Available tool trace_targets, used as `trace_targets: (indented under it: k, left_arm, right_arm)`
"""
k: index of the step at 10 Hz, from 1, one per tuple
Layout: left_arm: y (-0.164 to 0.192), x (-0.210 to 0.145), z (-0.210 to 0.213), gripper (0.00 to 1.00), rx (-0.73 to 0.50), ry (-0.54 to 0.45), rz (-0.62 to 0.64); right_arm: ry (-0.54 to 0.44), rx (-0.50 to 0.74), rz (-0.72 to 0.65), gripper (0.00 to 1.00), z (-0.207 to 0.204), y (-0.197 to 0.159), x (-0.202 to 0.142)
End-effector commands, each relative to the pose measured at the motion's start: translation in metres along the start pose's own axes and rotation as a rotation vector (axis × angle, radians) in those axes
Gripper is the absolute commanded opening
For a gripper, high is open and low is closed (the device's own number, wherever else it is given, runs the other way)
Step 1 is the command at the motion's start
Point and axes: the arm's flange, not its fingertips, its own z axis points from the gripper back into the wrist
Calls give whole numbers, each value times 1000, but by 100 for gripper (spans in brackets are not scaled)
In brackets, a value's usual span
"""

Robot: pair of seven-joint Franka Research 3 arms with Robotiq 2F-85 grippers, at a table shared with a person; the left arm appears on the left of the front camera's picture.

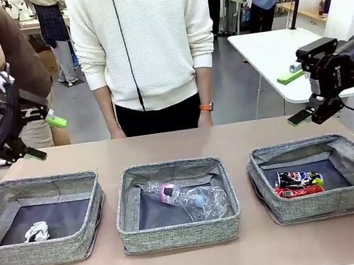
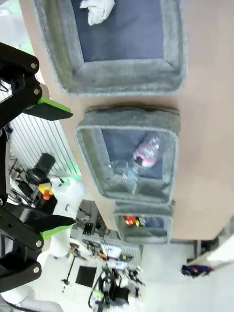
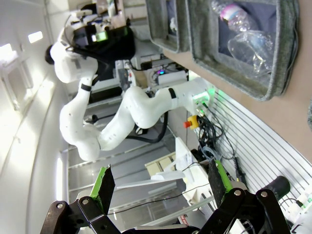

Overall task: Sort the waste into the appropriate baskets.
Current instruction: Place the picked waste into the Fabric basket indicated by the person.

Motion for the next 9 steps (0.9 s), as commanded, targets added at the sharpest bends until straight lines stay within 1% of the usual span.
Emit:
trace_targets:
  k: [1,2,3,4,5,6,7,8,9]
  left_arm:
    - [-14,-6,7,100,-65,-70,-30]
    - [-14,-6,7,100,-65,-70,-30]
    - [-10,-2,7,100,-29,-30,-6]
    - [-38,-6,-1,100,-619,310,-51]
    - [-33,1,-5,100,-998,505,-18]
    - [-16,5,-3,100,-1296,599,13]
    - [3,7,-2,100,-1321,584,62]
    - [-41,-10,0,100,-506,119,-95]
    - [-41,-10,0,100,-506,119,-95]
  right_arm:
    - [-2,15,-15,100,1,7,0]
    - [-2,15,-15,100,1,7,0]
    - [-2,15,-15,100,1,7,0]
    - [-2,15,-15,100,1,7,0]
    - [-2,15,-15,100,1,7,0]
    - [-2,15,-15,100,1,7,0]
    - [-2,15,-15,100,1,7,0]
    - [-2,15,-15,100,1,7,0]
    - [-2,15,-15,100,1,7,0]
